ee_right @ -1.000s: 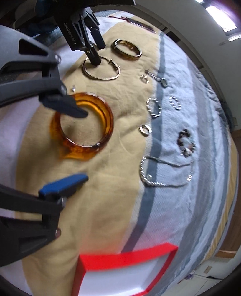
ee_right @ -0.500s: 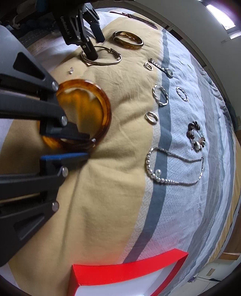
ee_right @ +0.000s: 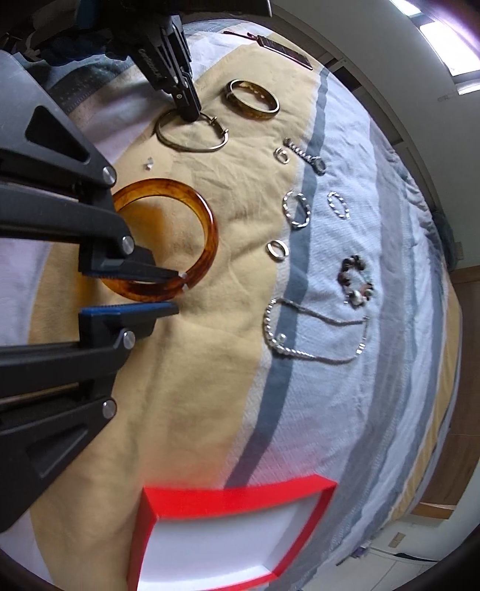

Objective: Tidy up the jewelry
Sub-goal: 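Grasp the amber bangle with the right tool while the left tool grasps the silver hoop, then carry the amber bangle and silver hoop into the red box with both tools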

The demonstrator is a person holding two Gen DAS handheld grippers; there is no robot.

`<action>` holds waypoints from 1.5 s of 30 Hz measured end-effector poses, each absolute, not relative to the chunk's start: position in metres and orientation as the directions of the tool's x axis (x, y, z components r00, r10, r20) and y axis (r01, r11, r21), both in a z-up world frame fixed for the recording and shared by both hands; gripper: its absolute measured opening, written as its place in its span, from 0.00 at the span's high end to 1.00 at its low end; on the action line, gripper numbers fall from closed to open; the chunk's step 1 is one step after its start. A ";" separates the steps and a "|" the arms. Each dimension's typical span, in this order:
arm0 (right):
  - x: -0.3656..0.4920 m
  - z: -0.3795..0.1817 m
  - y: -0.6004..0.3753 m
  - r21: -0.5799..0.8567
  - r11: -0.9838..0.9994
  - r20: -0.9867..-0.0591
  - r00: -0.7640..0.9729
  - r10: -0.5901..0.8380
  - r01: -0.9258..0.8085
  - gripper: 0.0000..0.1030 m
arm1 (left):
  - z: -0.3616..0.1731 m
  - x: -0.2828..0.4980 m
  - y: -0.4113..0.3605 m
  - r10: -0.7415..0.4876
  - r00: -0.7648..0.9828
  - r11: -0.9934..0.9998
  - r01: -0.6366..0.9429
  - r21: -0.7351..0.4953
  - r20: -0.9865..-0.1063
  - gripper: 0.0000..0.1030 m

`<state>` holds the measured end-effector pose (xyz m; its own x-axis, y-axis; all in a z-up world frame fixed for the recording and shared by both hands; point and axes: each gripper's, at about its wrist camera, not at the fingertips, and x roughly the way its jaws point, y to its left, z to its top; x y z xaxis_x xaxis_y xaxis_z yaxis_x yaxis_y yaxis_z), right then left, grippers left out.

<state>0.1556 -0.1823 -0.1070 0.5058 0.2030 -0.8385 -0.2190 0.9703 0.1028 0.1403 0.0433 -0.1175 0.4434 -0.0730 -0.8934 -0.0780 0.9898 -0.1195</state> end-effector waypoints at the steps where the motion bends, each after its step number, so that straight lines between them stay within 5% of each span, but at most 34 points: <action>1: 0.153 -0.103 -0.185 0.102 0.971 -0.833 0.515 0.203 -0.218 0.91 | -0.113 0.138 0.041 -0.067 0.451 0.991 -0.073 -0.112 -0.890 0.96; 22: 0.108 -0.033 -0.263 0.111 0.987 -0.724 0.670 0.163 -0.120 0.91 | -0.028 0.133 -0.031 -0.040 0.582 0.993 0.111 0.031 -0.812 0.97; 45: 0.129 -0.024 -0.429 0.083 0.988 -0.727 0.686 -0.030 0.130 0.91 | 0.038 0.177 -0.251 -0.297 0.596 0.876 0.481 0.036 -0.746 0.97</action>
<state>0.1289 -0.4290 -0.0245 0.6864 -0.0296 -0.7266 0.1304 0.9880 0.0830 0.1768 -0.2511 0.0379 0.5960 -0.2968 -0.7461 0.4813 0.8758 0.0361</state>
